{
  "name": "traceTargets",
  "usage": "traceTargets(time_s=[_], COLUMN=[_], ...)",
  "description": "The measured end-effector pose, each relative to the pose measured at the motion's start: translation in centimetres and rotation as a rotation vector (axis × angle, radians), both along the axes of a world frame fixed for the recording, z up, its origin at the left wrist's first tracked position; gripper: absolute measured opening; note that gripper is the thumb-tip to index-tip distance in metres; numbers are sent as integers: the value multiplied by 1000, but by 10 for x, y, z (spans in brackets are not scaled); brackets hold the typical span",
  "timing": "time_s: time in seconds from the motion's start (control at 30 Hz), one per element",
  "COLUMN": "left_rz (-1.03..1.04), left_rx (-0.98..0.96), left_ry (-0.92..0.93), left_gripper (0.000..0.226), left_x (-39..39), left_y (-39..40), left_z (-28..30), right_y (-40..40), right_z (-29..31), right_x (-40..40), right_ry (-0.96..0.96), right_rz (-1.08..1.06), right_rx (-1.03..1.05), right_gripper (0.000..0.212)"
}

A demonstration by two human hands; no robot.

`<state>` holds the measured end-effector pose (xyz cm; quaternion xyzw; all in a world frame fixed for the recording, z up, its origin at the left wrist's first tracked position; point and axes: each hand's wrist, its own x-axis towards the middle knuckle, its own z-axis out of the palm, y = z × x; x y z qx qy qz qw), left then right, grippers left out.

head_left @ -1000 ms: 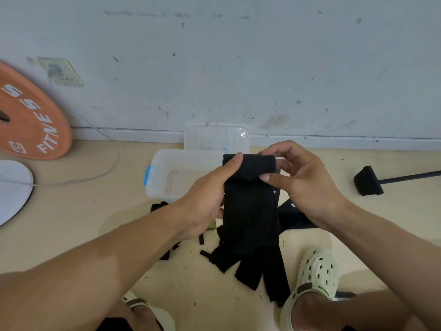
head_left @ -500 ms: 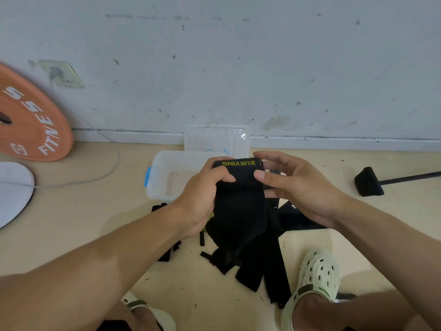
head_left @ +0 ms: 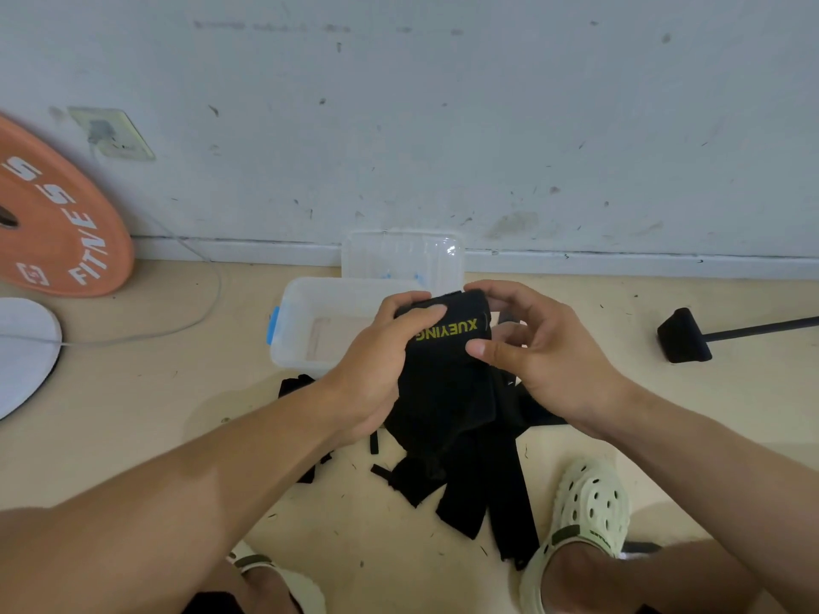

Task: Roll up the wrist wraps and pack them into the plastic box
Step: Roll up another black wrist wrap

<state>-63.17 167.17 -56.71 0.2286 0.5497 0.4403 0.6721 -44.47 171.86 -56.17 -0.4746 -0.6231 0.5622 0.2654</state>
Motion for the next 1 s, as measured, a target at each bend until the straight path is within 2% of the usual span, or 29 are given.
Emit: traceTargets(time_s=[0.23,0.43,0.77,1.0], left_rz=[-127,-88,-77,-113], left_rx=[-38,-19,88,124], left_ry=[9,37,66,74], left_gripper=[53,42,28,35], left_x=[-1,0,-4,-4], left_y=[0,-2,1,0], left_z=[-1,0,5,4], right_y=[2,5,8,7], right_z=[2,2,10,9], right_x=[3,5,2,2], right_ry=[69,148,221,241], right_rz=[0,21,35,15], right_rx=[61,26,-334,-352], right_gripper=[52,48,45,44])
